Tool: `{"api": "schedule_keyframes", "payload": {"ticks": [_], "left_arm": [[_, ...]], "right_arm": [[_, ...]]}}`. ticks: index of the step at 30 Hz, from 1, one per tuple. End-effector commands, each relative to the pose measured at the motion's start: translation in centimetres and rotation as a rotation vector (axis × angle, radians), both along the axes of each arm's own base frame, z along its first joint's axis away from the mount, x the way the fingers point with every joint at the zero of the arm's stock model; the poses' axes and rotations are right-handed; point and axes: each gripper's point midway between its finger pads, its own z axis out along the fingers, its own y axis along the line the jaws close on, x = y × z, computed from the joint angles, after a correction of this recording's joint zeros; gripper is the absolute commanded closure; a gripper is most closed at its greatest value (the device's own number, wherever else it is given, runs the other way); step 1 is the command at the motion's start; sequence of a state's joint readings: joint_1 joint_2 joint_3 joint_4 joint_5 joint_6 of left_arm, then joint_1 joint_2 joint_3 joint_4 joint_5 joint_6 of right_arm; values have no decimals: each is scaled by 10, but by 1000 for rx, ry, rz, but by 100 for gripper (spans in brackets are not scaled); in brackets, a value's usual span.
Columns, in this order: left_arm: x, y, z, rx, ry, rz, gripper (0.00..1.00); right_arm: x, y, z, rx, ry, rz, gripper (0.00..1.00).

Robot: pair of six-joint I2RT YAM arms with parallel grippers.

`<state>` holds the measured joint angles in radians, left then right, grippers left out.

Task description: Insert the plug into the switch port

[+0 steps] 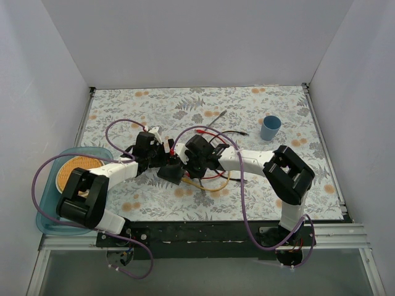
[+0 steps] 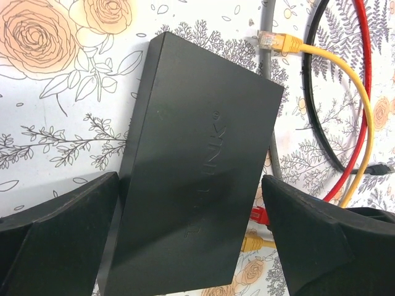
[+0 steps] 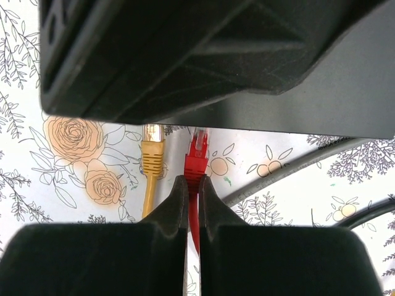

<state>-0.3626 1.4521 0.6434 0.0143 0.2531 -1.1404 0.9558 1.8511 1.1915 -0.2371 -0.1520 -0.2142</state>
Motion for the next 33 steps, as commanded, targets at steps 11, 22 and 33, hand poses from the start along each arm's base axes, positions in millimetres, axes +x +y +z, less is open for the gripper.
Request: {"api": "schedule_keyframes", "payload": {"ticks": [11,22,33], "left_arm": [[-34,-54,17,-223,32,-252,2],[-36,-55,20,-235,30,-253,2],[-53,-53,15,-246,64,-258,4]], "right_arm": [[40,47,82,395,-295,-113,99],[45,47,82,382,-291,-146,99],[46,54,87,395,-289,-127,99]]}}
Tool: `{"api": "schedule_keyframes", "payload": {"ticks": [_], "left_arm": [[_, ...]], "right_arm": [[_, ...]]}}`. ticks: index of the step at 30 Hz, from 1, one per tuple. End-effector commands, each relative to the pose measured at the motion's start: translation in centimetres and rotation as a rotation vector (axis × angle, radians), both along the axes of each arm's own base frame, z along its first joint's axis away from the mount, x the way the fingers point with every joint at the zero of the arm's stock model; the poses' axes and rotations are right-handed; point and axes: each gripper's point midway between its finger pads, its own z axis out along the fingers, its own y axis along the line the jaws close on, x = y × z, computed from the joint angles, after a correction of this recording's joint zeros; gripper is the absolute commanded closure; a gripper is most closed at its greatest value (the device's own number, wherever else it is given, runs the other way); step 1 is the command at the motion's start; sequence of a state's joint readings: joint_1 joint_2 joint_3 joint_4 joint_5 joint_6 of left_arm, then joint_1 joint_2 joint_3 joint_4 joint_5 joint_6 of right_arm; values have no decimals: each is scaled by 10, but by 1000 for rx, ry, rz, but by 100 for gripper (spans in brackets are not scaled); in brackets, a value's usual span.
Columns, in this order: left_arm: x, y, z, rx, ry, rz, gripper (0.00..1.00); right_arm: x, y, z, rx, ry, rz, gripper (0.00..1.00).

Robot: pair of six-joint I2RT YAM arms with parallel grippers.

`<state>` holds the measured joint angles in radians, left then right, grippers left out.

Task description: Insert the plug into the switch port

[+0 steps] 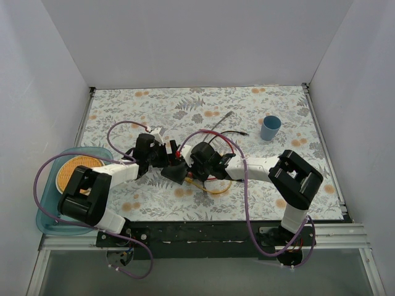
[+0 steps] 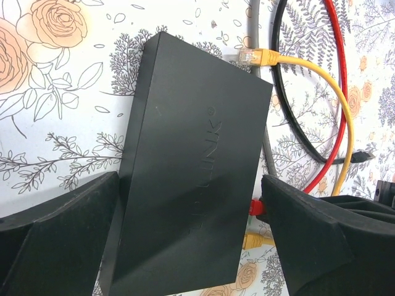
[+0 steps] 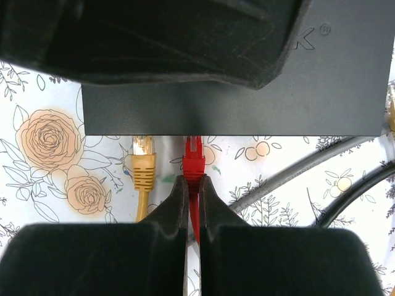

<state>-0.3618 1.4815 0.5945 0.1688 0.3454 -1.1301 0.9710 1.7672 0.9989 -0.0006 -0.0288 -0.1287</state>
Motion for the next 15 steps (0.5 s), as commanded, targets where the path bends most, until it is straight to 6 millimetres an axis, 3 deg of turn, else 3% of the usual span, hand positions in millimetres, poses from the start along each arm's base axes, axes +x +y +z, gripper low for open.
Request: {"api": "schedule_keyframes", "payload": {"ticks": [1,3,8,15], "left_arm": [[-55,-38,15,-163,118,-199,5],[-57,-40,16,-170,118,-207,7],[-65,-45,19,-193,130,-238,25],[-74,-50,19,-218,151,-261,40]], "right_arm": [[39,66,93,312,-207,13,99],[39,70,94,316,-206,32,99],[37,76,103,343,-208,60,99],[39,82,113,368,-225,68,99]]}}
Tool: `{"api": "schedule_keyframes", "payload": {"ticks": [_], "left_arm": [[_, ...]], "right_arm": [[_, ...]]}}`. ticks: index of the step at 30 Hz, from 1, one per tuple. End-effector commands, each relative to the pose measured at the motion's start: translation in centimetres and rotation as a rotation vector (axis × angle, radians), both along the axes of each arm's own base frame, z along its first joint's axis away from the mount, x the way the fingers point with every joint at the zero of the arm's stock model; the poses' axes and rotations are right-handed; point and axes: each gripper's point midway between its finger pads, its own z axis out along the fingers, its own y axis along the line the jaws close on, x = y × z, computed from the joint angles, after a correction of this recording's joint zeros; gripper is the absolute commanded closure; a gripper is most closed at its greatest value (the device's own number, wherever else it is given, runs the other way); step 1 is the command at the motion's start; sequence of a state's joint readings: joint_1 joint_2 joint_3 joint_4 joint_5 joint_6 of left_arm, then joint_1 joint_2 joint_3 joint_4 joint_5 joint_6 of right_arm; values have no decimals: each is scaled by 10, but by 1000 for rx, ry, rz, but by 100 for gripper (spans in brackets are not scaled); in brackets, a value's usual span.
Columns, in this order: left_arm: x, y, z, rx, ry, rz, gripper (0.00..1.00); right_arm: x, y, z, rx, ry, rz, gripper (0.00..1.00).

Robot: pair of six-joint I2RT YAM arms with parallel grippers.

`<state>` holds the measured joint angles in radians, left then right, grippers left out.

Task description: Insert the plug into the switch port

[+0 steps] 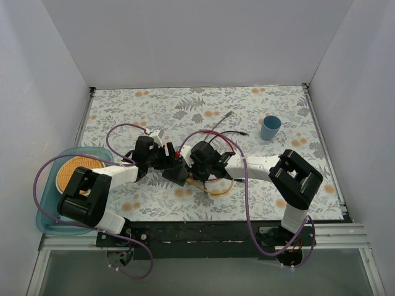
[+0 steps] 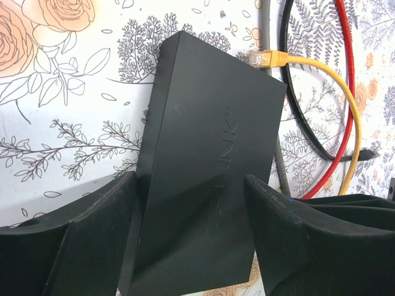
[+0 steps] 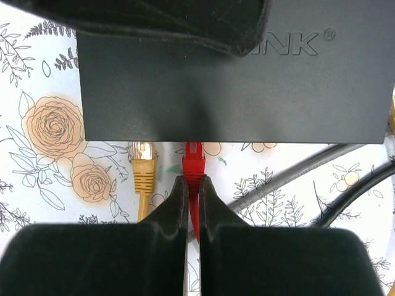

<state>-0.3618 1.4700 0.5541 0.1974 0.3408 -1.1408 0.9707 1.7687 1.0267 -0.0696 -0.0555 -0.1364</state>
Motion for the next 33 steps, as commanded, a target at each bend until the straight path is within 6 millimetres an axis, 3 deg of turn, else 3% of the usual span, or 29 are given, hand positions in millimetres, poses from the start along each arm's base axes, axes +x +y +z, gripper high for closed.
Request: {"api": "schedule_keyframes", "payload": {"ticks": [1,13,18,26,30,32,33], "left_arm": [[-68,-53,26,-218,145,-270,41],[-84,-65,32,-267,173,-297,49],[-84,-58,31,-253,156,-242,48],[-67,-38,37,-166,102,-93,33],[-52,-22,40,-103,69,32,19],[-53,-13,40,-75,71,73,12],[-52,-9,40,-64,71,97,8]], "right_arm": [[47,85,115,402,-259,39,99],[54,100,130,468,-269,29,99],[51,112,135,488,-245,66,99],[35,110,132,480,-220,94,99],[25,107,124,455,-194,106,99],[23,102,119,429,-178,102,92],[21,99,115,418,-172,95,83]]}}
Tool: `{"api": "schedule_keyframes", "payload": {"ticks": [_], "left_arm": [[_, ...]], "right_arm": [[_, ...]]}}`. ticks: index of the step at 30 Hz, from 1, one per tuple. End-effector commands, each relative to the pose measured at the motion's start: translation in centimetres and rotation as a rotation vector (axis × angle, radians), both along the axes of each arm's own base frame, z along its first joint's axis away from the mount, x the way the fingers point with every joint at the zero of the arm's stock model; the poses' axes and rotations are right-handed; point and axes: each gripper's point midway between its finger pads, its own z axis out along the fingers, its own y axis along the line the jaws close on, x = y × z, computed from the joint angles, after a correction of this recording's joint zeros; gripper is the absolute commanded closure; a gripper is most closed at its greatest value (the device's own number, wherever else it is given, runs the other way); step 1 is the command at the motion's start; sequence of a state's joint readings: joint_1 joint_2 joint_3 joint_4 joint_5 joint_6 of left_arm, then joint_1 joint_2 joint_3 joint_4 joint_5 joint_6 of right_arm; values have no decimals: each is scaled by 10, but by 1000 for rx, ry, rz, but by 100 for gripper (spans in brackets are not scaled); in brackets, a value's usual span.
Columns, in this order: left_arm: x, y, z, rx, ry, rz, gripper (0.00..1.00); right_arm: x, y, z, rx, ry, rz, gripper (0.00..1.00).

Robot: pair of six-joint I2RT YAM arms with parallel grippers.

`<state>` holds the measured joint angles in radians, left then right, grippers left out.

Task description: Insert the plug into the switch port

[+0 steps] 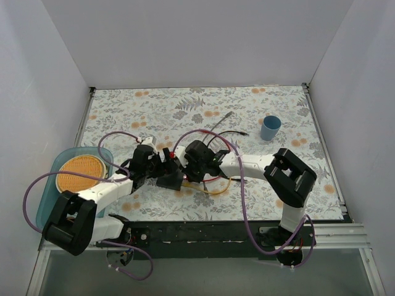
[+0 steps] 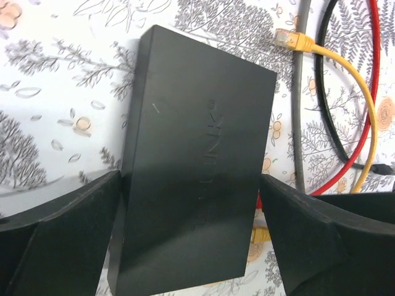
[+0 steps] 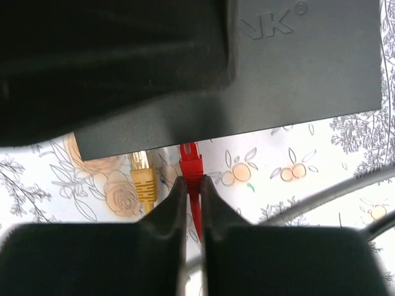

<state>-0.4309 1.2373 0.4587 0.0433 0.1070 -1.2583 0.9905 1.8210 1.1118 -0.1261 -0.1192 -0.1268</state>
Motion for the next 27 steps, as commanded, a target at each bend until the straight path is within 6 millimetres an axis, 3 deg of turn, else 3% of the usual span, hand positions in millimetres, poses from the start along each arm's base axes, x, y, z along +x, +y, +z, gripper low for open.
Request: {"api": "schedule_keyframes", "payload": {"ticks": [1,6,12,16,17,18,19,20,21,24,25,27], "left_arm": [[-22,-24,31,-101,47,-35,2],[-21,2,50,-48,-14,78,2],[-13,9,103,-61,-140,105,2],[-7,1,139,-104,-208,70,2],[-3,-1,142,-95,-213,63,2],[-1,-10,162,-126,-240,26,2],[3,-13,168,-129,-246,16,2],[9,-18,169,-123,-232,7,2],[18,-24,196,-139,-271,-2,2],[36,-34,222,-160,-283,4,2],[44,-37,252,-191,-337,8,2],[56,-41,259,-181,-337,21,2]], "right_arm": [[31,75,110,403,-214,19,77],[34,41,108,352,-244,-108,40],[43,-1,142,350,-329,-281,21],[53,-18,154,323,-356,-379,16],[58,-23,149,294,-358,-420,16],[60,-33,138,237,-333,-445,17],[64,-32,142,230,-322,-462,20],[66,-36,126,189,-282,-493,22],[67,-38,121,169,-266,-505,27],[63,-41,101,127,-207,-522,29],[61,-43,96,109,-194,-525,31],[61,-45,89,101,-169,-546,32]]}}
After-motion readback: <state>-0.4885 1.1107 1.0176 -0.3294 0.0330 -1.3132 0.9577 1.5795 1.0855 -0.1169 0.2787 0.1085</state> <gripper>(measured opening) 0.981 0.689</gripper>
